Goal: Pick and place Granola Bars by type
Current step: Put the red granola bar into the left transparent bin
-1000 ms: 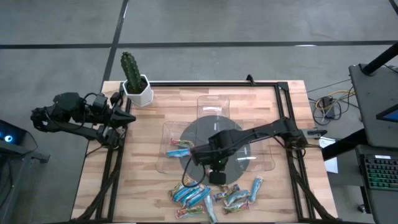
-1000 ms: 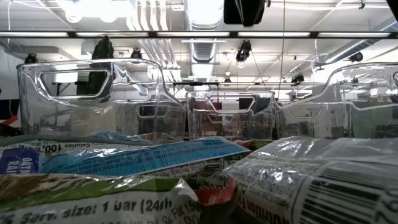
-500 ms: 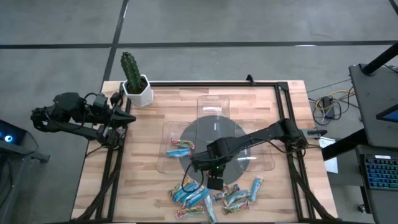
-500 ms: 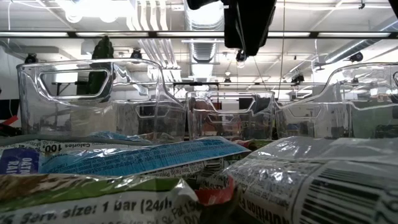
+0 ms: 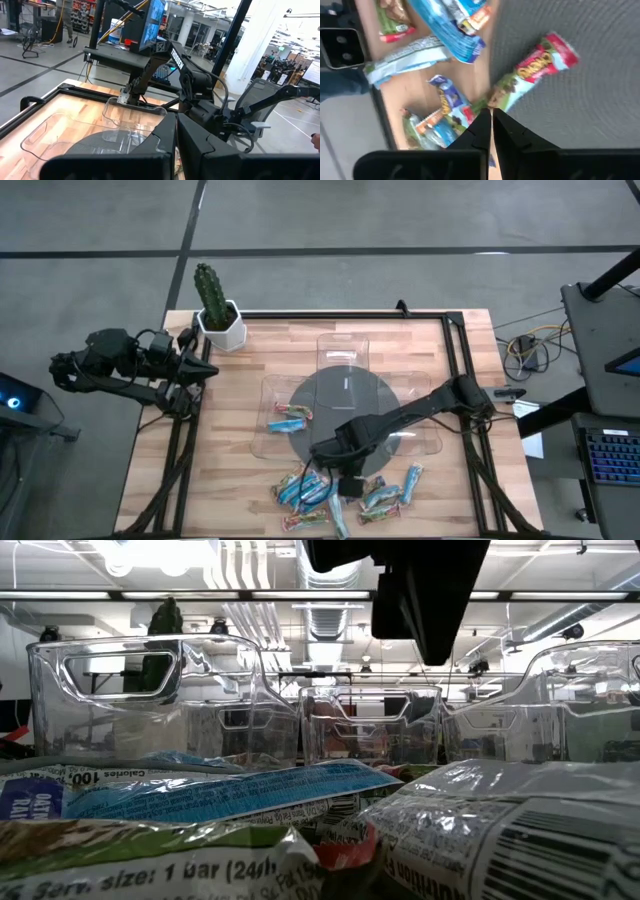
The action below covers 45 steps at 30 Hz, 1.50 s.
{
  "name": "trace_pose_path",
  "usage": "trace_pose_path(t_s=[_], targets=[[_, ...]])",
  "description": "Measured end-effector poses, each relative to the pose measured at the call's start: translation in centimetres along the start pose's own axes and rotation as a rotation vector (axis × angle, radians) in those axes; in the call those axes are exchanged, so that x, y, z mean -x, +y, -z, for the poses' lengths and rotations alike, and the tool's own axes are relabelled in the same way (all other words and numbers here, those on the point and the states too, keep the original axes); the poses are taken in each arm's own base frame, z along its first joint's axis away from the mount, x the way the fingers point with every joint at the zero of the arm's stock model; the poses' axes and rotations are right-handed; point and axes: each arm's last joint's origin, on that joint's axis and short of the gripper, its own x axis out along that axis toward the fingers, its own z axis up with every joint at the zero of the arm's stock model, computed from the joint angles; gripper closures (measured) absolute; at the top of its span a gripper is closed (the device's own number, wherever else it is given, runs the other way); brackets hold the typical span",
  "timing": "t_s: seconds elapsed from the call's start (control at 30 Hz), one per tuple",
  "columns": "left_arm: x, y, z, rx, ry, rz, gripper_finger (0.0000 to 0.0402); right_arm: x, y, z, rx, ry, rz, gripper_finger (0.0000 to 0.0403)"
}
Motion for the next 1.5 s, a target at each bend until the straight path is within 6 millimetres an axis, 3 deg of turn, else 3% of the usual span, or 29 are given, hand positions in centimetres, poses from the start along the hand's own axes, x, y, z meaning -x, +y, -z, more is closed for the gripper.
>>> trace_pose_path(t_s=[0.13,0.4,0.6,0.83,1.03,1.5], targets=[[0.0,0.0,0.0,0.000,0.001,0.000,0.0402,0.1,0.3,-0.4,-0.021,-0.029,-0.066,0.0357],[0.0,0.0,0.0,-0.015,0.003,0.006,0.0402,0.9,0.6,-0.9,-0.079,-0.090,-0.039,0.0250],[0.0,0.0,0.0,-0.030,0.005,0.010,0.0402,0.4,0.1,-0.8,-0.159,-0.073,-0.025,0.0181],[0.0,0.0,0.1,-0.031,0.010,0.012,0.0402,-0.4,-0.2,-0.5,-0.203,-0.050,-0.012,0.0127],[0.0,0.0,0.1,-0.031,0.010,0.011,0.0402,-1.2,-0.8,-0.3,-0.310,-0.047,0.030,0.0113],[0.0,0.0,0.1,0.013,0.010,0.011,0.0402,-4.4,-2.2,0.3,-0.596,-0.096,0.081,0.0136]])
